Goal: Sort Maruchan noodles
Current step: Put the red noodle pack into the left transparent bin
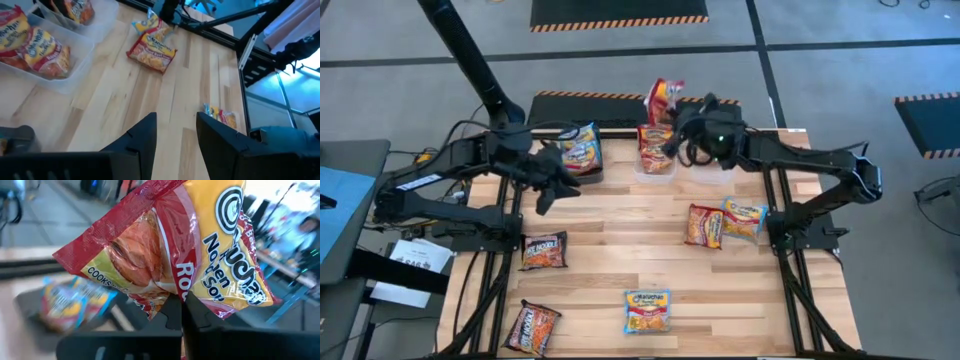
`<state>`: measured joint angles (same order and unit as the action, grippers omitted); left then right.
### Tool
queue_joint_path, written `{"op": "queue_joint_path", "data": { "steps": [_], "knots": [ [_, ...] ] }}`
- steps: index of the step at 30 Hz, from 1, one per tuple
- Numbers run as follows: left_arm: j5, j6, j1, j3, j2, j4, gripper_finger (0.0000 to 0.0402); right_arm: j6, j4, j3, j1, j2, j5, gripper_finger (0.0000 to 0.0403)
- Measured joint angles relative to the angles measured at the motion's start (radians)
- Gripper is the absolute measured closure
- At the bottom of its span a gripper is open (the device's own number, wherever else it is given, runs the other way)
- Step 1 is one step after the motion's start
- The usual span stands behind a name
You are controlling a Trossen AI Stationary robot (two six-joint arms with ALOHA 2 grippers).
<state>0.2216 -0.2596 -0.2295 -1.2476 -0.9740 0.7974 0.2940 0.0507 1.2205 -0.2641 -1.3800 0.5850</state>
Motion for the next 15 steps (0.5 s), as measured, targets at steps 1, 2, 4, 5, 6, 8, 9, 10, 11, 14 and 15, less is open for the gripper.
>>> {"op": "queue_joint_path", "data": {
  "steps": [1, 2, 4, 5, 6, 8, 9, 10, 11, 14, 15],
  "knots": [
    [-0.003, 0.0, 0.0, 0.0, 0.003, -0.001, 0.0278, 0.022, 0.034, 0.0, -0.01, 0.0, 0.0, 0.0396],
    [-0.003, 0.0, 0.0, 0.0, 0.004, -0.001, 0.0278, 0.045, 0.065, 0.0, -0.02, 0.0, -0.001, 0.0396],
    [-0.006, 0.0, 0.0, 0.0, 0.006, -0.001, 0.0278, 0.07, 0.133, 0.0, -0.039, 0.0, -0.003, 0.0396],
    [-0.01, 0.0, 0.0, 0.0, 0.008, -0.001, 0.0278, 0.071, 0.167, 0.0, -0.048, 0.0, -0.003, 0.0396],
    [-0.011, 0.0, 0.0, 0.0, 0.008, -0.001, 0.0278, 0.072, 0.201, 0.0, -0.057, 0.0, -0.003, 0.0396],
    [-0.02, 0.0, 0.0, 0.0, 0.008, -0.001, 0.0278, 0.072, 0.259, 0.0, -0.07, 0.0, -0.004, 0.0396],
    [-0.024, 0.0, 0.0, 0.0, 0.008, -0.001, 0.0278, 0.073, 0.283, 0.0, -0.076, 0.0, -0.006, 0.0396],
    [-0.028, 0.003, 0.0, 0.0, 0.008, 0.0, 0.0278, 0.073, 0.301, 0.0, -0.08, 0.0, -0.007, 0.0396],
    [-0.028, 0.008, 0.0, 0.0, 0.008, 0.0, 0.0278, 0.072, 0.311, 0.0, -0.082, 0.0, -0.007, 0.0396],
    [-0.028, 0.014, 0.0, 0.0, 0.008, 0.0, 0.0278, 0.066, 0.308, 0.004, -0.074, -0.022, -0.007, 0.0396],
    [-0.028, 0.014, 0.0, 0.0, 0.008, 0.0, 0.0278, 0.066, 0.287, 0.003, -0.072, -0.032, -0.007, 0.0396]
  ]
}}
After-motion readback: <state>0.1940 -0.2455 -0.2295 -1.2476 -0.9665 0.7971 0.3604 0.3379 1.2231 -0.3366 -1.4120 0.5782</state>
